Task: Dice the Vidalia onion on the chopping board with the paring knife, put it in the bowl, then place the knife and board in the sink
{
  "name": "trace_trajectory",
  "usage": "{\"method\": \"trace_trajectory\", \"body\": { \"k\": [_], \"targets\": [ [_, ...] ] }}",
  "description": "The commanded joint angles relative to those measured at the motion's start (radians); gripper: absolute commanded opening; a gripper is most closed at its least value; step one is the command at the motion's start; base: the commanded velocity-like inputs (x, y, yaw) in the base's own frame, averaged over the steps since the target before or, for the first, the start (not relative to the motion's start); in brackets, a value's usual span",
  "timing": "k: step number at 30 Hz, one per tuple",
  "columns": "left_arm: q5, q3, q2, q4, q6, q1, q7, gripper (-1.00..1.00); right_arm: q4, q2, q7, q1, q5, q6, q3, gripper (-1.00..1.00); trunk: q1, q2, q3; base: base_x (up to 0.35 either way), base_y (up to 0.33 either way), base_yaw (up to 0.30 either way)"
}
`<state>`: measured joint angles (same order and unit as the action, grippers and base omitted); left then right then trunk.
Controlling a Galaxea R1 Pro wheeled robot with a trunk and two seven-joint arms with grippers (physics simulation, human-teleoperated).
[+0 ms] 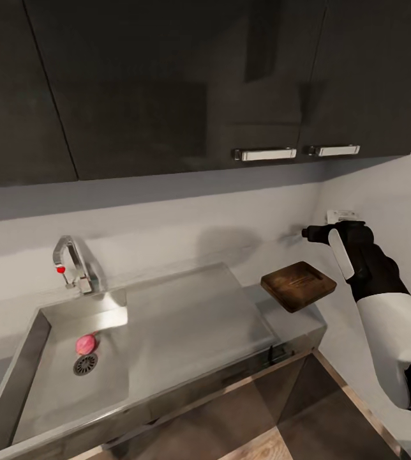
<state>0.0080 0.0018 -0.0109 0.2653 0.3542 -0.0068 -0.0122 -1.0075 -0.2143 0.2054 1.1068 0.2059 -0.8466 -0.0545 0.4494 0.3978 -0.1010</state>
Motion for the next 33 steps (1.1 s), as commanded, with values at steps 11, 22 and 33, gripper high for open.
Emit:
{"method": "trace_trajectory", "body": {
  "k": [11,22,33],
  "targets": [
    [-0.006,-0.003,-0.026,-0.100,0.388,0.007,0.001,1.00,0.001,-0.001,0.009,0.001,0.010,-0.002,-0.004,1.00,0.001,0.002,-0.002,0.003,0.000,0.000],
    [-0.010,-0.004,-0.049,-0.312,0.693,0.216,0.006,1.00,0.001,0.000,0.009,0.001,0.010,-0.002,-0.004,1.00,0.001,0.002,-0.002,0.000,0.000,0.000],
    [-0.003,0.007,-0.038,-0.038,0.693,0.430,0.009,1.00,0.001,0.000,0.009,0.001,0.010,-0.002,-0.004,1.00,0.001,0.002,-0.002,0.000,0.000,0.000]
  ]
}}
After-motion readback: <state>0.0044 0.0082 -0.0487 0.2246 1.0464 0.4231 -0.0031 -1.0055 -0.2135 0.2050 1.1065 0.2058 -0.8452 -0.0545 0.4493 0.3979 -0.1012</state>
